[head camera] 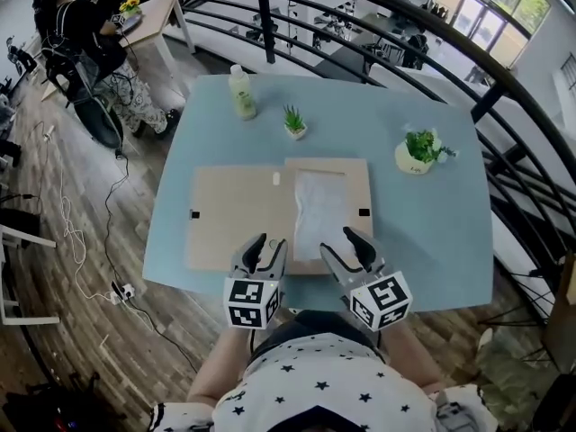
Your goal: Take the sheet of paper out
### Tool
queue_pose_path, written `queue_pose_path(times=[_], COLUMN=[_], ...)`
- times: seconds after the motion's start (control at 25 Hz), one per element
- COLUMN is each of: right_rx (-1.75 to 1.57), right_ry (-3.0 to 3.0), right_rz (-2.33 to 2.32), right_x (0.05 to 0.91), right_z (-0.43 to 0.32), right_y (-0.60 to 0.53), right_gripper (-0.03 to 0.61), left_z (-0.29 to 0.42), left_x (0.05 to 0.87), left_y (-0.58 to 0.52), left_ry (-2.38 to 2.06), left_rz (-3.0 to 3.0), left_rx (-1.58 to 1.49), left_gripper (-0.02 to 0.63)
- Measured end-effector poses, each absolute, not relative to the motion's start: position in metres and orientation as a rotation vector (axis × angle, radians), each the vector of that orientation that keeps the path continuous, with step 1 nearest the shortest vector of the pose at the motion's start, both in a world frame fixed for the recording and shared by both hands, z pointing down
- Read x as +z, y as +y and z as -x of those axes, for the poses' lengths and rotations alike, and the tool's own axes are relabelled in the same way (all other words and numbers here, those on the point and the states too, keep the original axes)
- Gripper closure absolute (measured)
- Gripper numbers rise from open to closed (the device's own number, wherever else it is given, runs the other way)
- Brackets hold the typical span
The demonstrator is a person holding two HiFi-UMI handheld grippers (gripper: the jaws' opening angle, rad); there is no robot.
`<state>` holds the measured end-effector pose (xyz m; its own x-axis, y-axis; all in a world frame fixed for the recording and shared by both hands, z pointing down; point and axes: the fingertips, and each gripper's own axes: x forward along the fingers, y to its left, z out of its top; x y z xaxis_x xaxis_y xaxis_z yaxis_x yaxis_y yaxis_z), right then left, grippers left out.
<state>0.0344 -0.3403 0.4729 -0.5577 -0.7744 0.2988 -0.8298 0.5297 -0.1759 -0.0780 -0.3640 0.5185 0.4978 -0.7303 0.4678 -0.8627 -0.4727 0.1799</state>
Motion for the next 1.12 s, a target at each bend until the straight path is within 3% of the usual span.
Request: queue_pose_path(times=[1.12], right_rx=[0.589], right_ry=[-2.525], right_rz=[-1.353], right_x=[0.519], right_z=[-0.063], right_y=[-0.433], right_gripper=[0.356], left_z=[0.026], left_x=[0.63], left_y=[-0.47], left_ry=[-1.135], left_rz=[-2.22], left_rx=[0.872], left_gripper=[0.449])
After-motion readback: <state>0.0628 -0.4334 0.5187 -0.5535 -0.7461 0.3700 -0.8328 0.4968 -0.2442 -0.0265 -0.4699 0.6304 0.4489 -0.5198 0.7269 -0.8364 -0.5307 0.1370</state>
